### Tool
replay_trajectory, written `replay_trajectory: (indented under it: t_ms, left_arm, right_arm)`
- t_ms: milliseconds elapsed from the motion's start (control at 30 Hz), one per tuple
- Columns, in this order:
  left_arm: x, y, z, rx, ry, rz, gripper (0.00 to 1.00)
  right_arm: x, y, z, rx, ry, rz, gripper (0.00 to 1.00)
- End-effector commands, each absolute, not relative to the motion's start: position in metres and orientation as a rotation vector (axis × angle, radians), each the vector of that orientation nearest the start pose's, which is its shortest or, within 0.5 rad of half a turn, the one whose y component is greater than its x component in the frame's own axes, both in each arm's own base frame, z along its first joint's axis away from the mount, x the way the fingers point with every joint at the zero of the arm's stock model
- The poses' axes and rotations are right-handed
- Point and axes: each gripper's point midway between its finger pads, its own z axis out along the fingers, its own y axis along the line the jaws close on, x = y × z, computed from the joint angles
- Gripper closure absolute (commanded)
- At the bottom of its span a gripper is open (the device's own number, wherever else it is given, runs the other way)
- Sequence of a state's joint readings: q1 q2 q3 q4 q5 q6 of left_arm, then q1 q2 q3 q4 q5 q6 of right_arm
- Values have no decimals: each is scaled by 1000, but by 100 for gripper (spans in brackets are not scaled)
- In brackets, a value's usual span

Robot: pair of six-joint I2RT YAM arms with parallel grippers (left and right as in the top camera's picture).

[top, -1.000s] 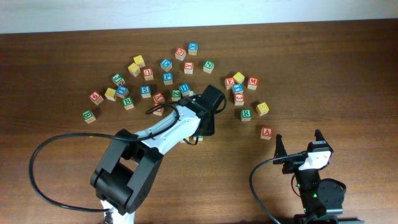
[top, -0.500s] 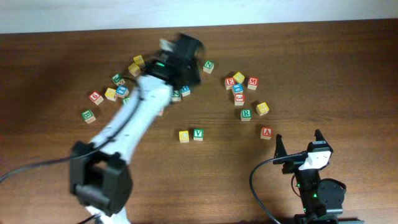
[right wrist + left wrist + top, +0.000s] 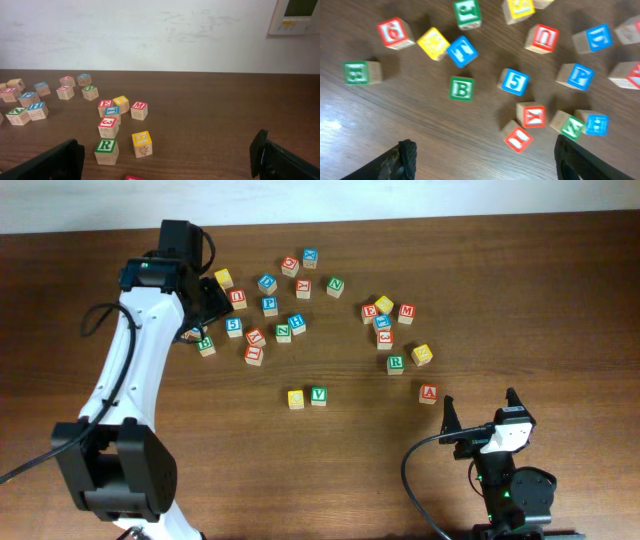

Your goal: Spell out CVPR

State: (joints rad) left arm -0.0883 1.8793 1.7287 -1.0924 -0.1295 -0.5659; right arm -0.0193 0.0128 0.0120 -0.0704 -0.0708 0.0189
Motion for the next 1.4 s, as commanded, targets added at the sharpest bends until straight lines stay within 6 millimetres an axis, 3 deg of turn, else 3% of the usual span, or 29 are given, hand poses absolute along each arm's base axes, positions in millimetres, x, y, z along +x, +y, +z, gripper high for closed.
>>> replay_trajectory:
  t_ms: [0, 33, 200, 267, 333, 400, 500, 533, 633, 733, 767, 800, 933, 1100, 1267, 1300, 1367]
  left_arm:
    - [428, -39, 146, -665, 2768, -150, 18]
    - [428, -41, 146, -637, 2775, -156, 14]
    - [422, -73, 136, -463, 2820, -126, 12]
    - [429, -63, 135, -447, 2769, 34, 16]
    - [440, -60, 133, -447, 2727, 77, 28]
    - [446, -73, 114, -432, 2767, 5, 18]
    - [441, -85, 90, -425, 2848, -63, 26]
    - [437, -96, 77, -419, 2900, -142, 27]
    - [433, -105, 63, -313, 2951, -146, 26]
    - [434, -101, 64, -294, 2947, -119, 28]
    - [433, -101, 64, -294, 2951, -120, 36]
    - [432, -102, 64, -294, 2954, -129, 38]
    - [433, -107, 82, -284, 2921, -188, 37]
    - [436, -161, 113, -194, 2854, -647, 33]
    - [435, -198, 122, -77, 2810, -762, 32]
    - [434, -200, 120, -64, 2813, -726, 32]
    - [438, -171, 114, -120, 2826, -522, 36]
  right_arm:
    - [246, 5, 157, -17, 1645, 46, 2]
    - [246, 5, 157, -17, 1645, 46, 2]
    - [246, 5, 157, -17, 1645, 46, 2]
    - [246, 5, 157, -17, 1645, 46, 1]
    - [246, 5, 157, -17, 1645, 46, 2]
    - [246, 5, 157, -17, 1646, 46, 2]
    - [246, 5, 157, -17, 1645, 46, 2]
    - [246, 5, 157, -17, 1645, 46, 2]
    - [246, 5, 157, -17, 1645, 46, 2]
    - [246, 5, 157, -17, 1645, 46, 2]
    - [246, 5, 157, -17, 1645, 46, 2]
    - [246, 5, 157, -17, 1645, 46, 2]
    - [246, 5, 157, -17, 1645, 46, 2]
    - [246, 5, 157, -17, 1646, 46, 2]
    - [246, 5, 157, -17, 1645, 46, 2]
    - [246, 5, 157, -17, 1646, 46, 2]
    - [246, 5, 157, -17, 1645, 46, 2]
